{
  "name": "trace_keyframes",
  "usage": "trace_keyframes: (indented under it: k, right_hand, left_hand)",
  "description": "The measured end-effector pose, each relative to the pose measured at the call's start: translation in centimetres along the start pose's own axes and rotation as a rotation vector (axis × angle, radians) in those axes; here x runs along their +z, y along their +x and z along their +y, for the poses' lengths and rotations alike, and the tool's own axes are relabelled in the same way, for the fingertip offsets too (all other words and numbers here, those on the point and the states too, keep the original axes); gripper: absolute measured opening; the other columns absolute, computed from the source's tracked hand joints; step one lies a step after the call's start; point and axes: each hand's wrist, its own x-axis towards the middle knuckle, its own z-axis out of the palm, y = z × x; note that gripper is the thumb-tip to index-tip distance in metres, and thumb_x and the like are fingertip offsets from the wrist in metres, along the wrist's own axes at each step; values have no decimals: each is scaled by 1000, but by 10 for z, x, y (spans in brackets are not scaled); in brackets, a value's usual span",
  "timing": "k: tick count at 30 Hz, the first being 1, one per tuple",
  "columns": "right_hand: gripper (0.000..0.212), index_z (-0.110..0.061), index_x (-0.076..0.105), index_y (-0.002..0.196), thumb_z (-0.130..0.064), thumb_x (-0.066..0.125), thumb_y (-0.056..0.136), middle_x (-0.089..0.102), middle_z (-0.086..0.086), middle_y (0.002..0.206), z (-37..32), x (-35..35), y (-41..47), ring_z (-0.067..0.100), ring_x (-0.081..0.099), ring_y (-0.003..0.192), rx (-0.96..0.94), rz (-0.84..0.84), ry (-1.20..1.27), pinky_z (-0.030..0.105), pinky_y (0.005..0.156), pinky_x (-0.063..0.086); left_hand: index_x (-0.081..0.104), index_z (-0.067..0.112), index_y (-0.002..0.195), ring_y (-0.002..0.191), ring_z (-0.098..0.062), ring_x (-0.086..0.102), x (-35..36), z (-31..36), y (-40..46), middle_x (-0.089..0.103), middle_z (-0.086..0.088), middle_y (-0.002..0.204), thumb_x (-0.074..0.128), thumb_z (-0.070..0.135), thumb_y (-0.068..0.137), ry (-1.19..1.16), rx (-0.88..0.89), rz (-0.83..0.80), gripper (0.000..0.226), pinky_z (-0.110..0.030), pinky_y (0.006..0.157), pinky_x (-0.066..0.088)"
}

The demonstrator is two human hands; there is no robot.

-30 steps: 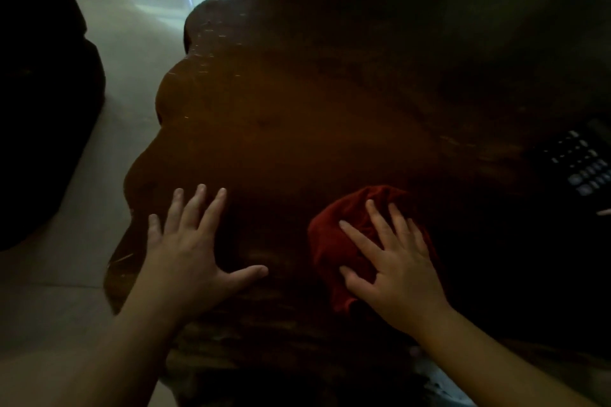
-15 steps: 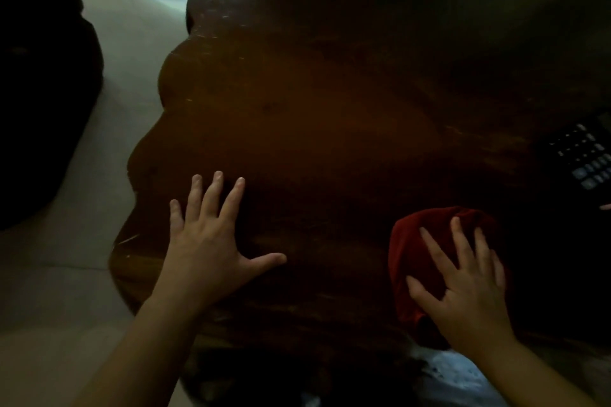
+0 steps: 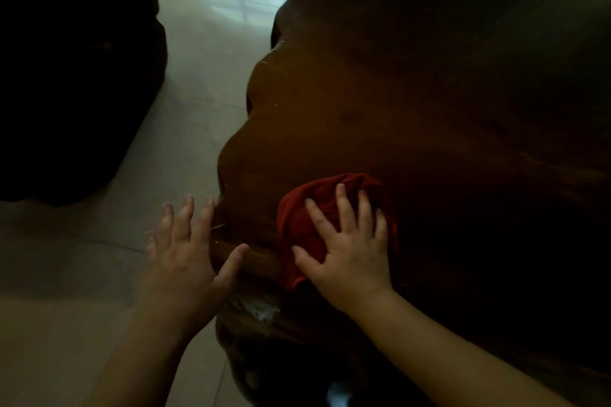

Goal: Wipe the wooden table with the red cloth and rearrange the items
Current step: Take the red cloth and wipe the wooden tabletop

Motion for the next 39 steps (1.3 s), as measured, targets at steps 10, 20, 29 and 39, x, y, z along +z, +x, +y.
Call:
trace_keyframes:
  k: [10,20,29,39]
  right_hand:
    - [74,-53,2,155,-77,29,90,-14,-1,169,-41,12,18,28,-29,149,-400,-138,-1,52,115,-21]
    - [72,-61,-8,151,-76,30,92,-22,-8,167,37,-2,-30,22,-36,146,-325,-196,31,45,111,-29]
    - [66,-67,-8,148,-81,21,90,-19,-10,167,121,-22,-82,20,-31,148,225,-36,71,47,116,-21]
    - [74,-60,-18,149,-83,16,88,-32,-4,163,140,-24,-90,26,-38,145,372,-15,120,55,113,-22]
  left_hand:
    - [12,30,156,150,-24,-5,-10,1,8,8,-5,165,25,76,77,-13,14,-26,92,-51,118,2]
    - [11,34,156,148,-20,-10,13,64,16,6,-1,165,31,79,79,37,217,-98,91,-51,118,5]
    - [0,37,154,144,-15,-20,34,143,26,-4,4,163,21,82,75,58,368,-184,93,-50,117,-1]
    - [-3,37,154,142,-14,-21,55,203,19,-5,2,165,19,84,70,119,453,-266,99,-50,117,-2]
